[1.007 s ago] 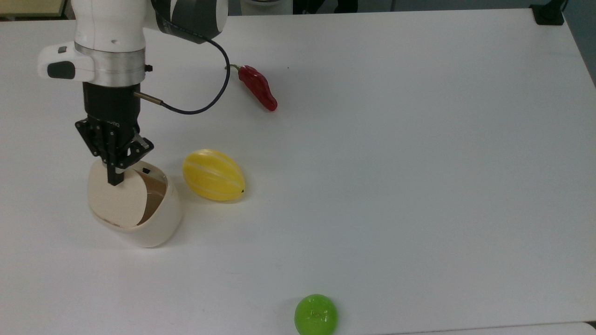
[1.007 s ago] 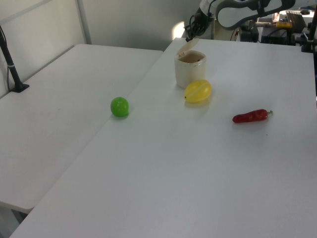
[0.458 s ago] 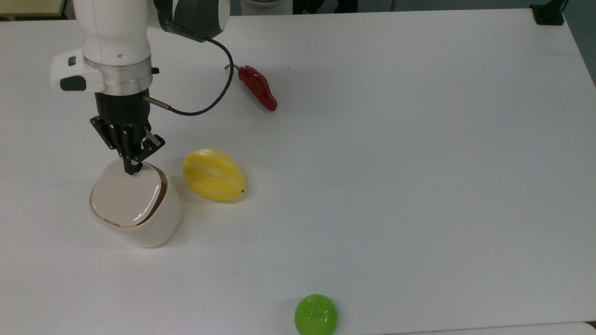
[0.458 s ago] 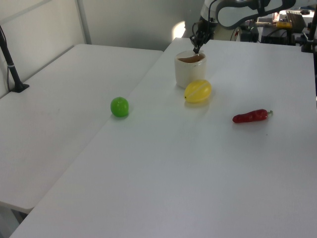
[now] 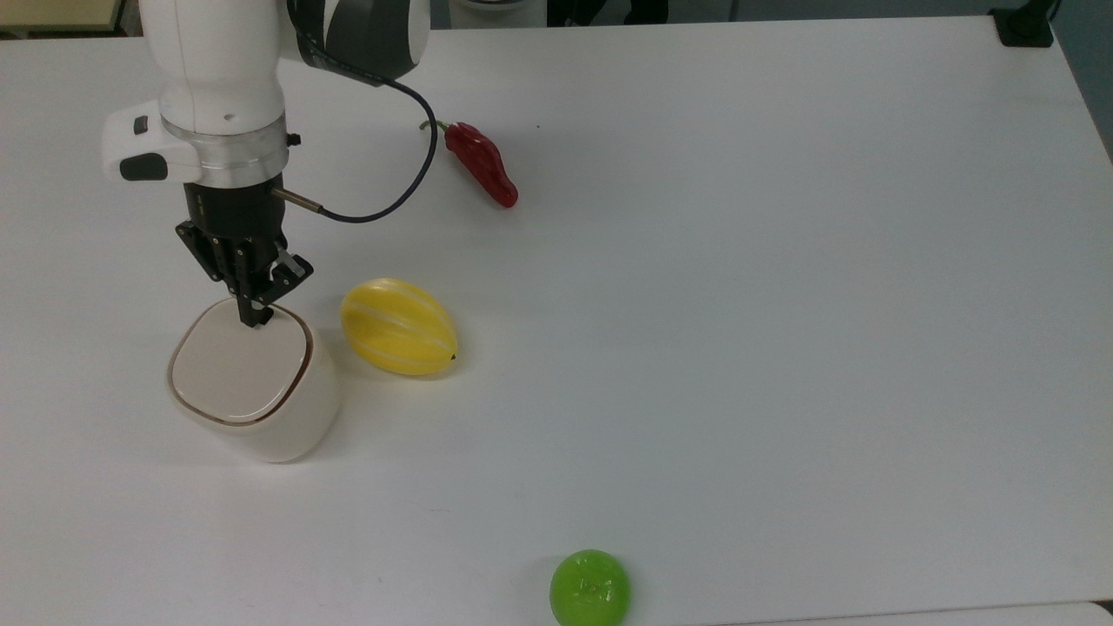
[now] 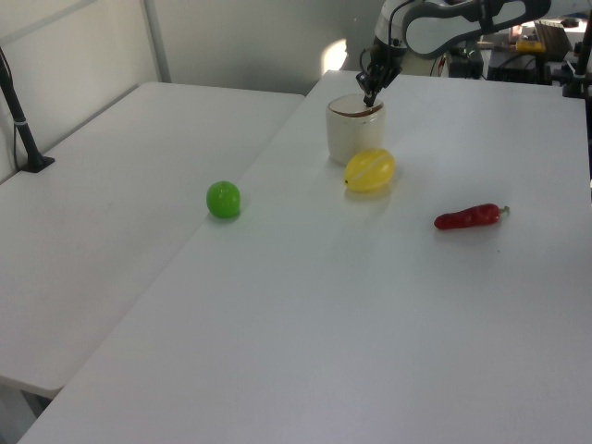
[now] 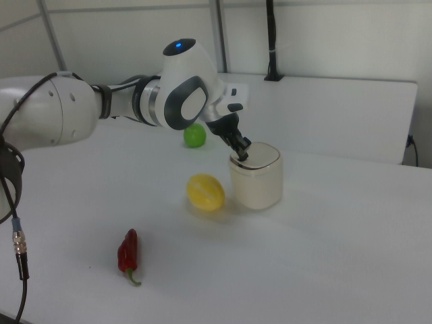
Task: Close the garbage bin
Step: 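Press the lid down onto the bin rim with the gripper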
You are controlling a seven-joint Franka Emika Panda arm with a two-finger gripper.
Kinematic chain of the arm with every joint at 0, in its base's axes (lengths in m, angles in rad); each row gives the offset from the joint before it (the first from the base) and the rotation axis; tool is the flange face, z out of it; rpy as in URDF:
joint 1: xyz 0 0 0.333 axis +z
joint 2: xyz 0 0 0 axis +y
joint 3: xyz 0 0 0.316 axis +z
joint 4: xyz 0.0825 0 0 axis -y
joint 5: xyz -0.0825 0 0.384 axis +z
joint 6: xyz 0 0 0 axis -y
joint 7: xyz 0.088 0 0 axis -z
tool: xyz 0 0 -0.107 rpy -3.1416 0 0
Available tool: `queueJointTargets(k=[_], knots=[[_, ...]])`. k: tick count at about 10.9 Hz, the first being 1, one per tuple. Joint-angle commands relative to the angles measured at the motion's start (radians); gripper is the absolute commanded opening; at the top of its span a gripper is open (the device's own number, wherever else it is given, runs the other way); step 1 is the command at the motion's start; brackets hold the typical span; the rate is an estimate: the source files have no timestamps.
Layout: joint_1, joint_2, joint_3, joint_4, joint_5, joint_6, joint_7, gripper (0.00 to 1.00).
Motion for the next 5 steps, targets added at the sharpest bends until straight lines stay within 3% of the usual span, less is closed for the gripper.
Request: queueJointTargets(k=[1, 5], knots=[[0.006, -0.011, -0.007, -0.035, -0.013, -0.008, -0.002, 0.0], [0.005, 0.021, -0.007, -0.04, -0.013, -0.006, -0.002, 0.0]])
